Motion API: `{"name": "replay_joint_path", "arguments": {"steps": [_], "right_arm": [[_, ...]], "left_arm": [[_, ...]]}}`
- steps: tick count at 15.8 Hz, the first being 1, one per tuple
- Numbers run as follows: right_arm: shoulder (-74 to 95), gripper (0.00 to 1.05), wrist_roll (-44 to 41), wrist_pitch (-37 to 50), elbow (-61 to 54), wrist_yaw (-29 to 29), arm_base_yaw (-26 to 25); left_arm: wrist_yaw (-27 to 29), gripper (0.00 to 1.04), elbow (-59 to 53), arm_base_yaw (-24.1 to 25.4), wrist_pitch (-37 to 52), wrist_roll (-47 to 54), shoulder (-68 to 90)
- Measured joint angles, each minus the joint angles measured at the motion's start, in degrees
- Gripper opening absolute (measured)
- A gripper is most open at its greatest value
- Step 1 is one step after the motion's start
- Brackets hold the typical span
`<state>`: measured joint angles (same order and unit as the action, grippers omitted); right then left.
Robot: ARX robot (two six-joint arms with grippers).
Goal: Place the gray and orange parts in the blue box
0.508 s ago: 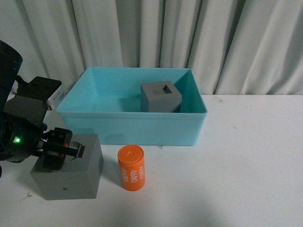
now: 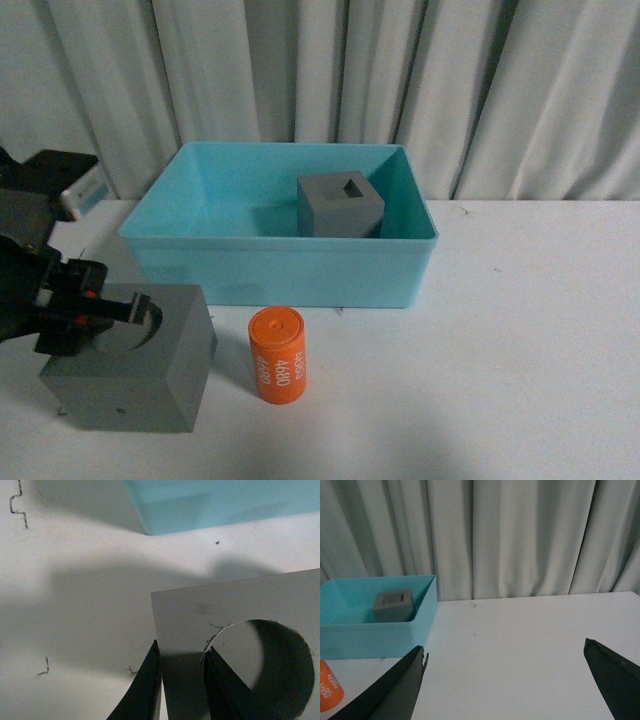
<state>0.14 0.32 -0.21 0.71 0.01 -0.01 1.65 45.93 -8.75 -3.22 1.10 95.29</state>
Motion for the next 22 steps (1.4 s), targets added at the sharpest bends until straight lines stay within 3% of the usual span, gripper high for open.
{"name": "replay_joint_path", "arguments": {"steps": [2, 4, 7, 12, 17, 22], "right_arm": [[0.0, 0.98, 0.0, 0.02, -0.02, -0.02, 0.0], [0.0, 0.98, 0.0, 0.0, 0.0, -0.02, 0.0], [0.0, 0.98, 0.0, 0.0, 0.0, -0.02, 0.0], [0.0, 0.98, 0.0, 0.0, 0.0, -0.02, 0.0], [0.0, 0.98, 0.0, 0.0, -0.02, 0.0, 0.0], [0.0, 0.98, 0.0, 0.0, 0.0, -0.02, 0.0]], "left_arm": [[-4.52, 0.19, 4.39, 1.16, -5.38, -1.31, -8.07], [-5.6, 0.19, 13.25, 1.36, -4.7, -2.56, -10.99], [-4.57, 0.19, 23.41, -1.25, -2.93, -2.75, -3.15], [1.97, 0.19, 34.14, -4.98, 5.97, 4.5, 13.64], [5.6, 0.19, 37.03, -2.69, 6.49, 11.5, 26.67], [6.36, 0.19, 41.13, -1.11, 6.71, 12.96, 29.09]]}}
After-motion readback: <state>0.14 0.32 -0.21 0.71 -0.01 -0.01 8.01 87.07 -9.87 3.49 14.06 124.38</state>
